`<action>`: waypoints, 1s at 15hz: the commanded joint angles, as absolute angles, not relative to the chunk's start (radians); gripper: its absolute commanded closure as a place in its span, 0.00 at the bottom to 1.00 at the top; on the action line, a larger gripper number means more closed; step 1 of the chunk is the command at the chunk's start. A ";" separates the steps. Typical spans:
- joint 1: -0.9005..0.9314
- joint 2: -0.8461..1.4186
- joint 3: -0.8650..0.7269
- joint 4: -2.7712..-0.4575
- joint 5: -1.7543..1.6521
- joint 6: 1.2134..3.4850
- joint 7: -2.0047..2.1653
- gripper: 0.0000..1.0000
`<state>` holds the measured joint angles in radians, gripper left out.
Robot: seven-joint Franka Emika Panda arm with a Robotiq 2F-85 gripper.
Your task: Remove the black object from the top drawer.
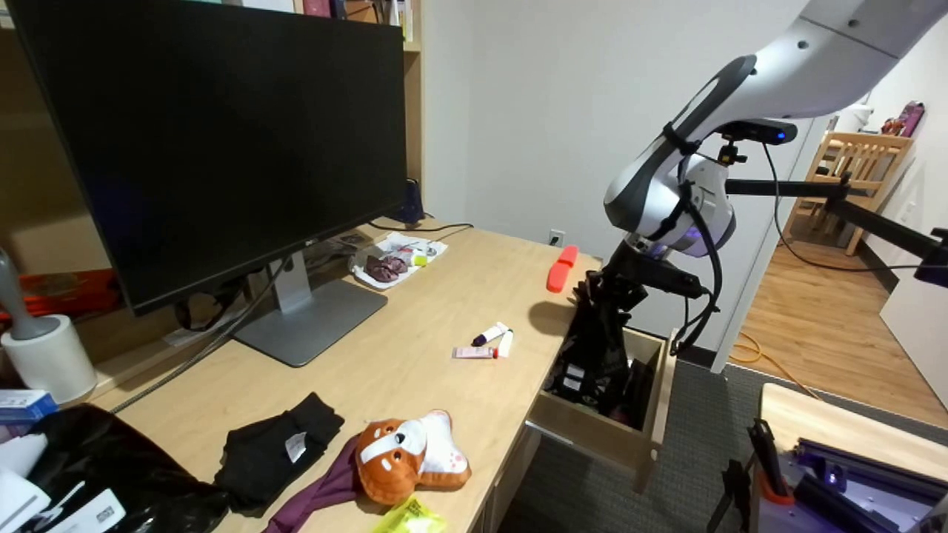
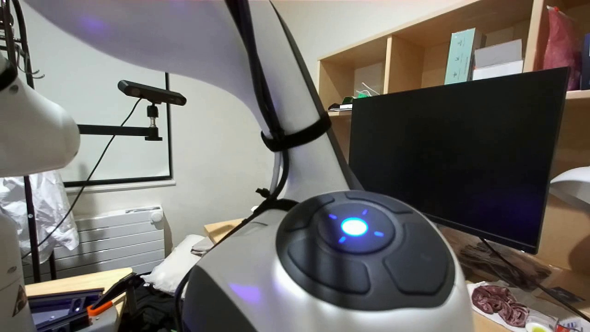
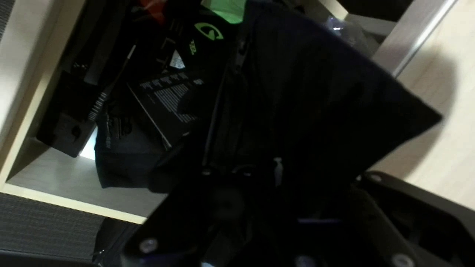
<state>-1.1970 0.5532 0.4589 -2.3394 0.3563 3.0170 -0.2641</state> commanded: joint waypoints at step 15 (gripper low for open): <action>-0.967 0.650 0.192 -2.270 0.311 3.069 -0.170 0.56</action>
